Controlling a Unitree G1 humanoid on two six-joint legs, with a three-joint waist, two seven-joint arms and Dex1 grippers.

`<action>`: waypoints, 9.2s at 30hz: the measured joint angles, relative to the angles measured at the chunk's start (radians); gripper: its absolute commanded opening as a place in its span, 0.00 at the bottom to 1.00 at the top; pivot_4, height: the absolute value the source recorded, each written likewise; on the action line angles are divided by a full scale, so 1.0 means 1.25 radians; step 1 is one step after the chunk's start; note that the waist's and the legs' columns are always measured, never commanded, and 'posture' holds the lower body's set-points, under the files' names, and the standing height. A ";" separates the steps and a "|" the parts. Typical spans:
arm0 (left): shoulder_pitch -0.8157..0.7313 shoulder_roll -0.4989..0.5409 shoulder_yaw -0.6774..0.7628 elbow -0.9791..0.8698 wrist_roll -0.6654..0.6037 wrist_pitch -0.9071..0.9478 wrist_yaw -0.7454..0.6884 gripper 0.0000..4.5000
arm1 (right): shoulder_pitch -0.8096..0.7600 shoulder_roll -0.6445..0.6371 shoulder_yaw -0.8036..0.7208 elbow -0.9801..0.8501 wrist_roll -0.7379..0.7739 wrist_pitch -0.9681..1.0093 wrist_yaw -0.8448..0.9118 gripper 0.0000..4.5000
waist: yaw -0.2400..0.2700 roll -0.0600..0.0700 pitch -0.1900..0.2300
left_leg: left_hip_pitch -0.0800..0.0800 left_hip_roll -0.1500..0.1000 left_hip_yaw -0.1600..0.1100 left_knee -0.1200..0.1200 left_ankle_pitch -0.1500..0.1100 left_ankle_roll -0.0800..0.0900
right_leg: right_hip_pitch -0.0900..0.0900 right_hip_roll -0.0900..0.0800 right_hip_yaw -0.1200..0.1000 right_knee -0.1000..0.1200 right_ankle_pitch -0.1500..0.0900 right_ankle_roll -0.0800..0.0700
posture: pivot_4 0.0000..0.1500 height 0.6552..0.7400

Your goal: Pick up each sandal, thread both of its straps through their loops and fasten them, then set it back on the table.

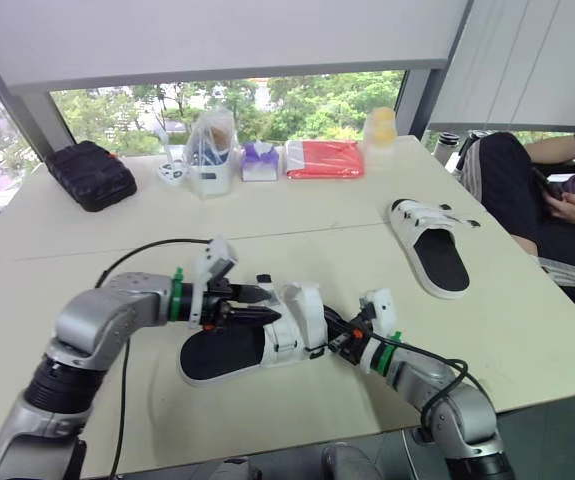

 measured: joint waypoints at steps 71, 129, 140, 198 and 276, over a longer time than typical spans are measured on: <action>0.063 -0.051 -0.150 -0.014 0.025 -0.019 -0.073 0.84 | -0.051 -0.065 0.005 0.055 0.022 -0.035 0.007 0.00 | 0.007 0.001 0.001 | -0.004 -0.001 -0.001 0.001 0.000 0.000 | -0.002 -0.002 -0.001 -0.001 0.000 0.000 | 1.00 1.00; 0.158 0.032 -0.132 -0.152 -0.075 0.045 -0.119 0.00 | -0.035 -0.064 0.011 0.038 0.021 -0.043 -0.009 0.00 | 0.006 0.002 0.001 | -0.005 -0.001 -0.001 0.000 0.000 0.000 | -0.003 -0.002 -0.001 -0.002 0.000 0.000 | 1.00 1.00; 0.091 -0.110 -0.034 -0.110 -0.185 0.101 -0.003 0.00 | -0.039 -0.067 0.011 0.040 0.021 -0.043 -0.008 0.00 | 0.005 0.002 0.001 | -0.005 -0.001 -0.001 0.000 0.000 0.000 | -0.003 -0.002 -0.001 -0.002 0.000 0.000 | 1.00 1.00; -0.326 -0.187 -0.109 0.543 0.258 -0.414 -0.281 0.65 | -0.058 -0.072 0.017 0.070 0.010 -0.057 0.019 0.00 | 0.005 -0.002 -0.001 | -0.006 -0.002 -0.001 0.001 0.000 0.001 | -0.003 -0.002 -0.004 -0.001 0.001 0.000 | 1.00 1.00; 0.083 -0.038 0.155 0.023 0.002 0.047 -0.040 0.50 | -0.001 -0.292 -0.014 -0.159 -0.034 -0.127 0.156 0.00 | 0.008 0.003 0.005 | -0.008 -0.001 -0.003 0.000 0.000 0.001 | -0.005 -0.003 -0.005 -0.002 -0.001 0.002 | 1.00 1.00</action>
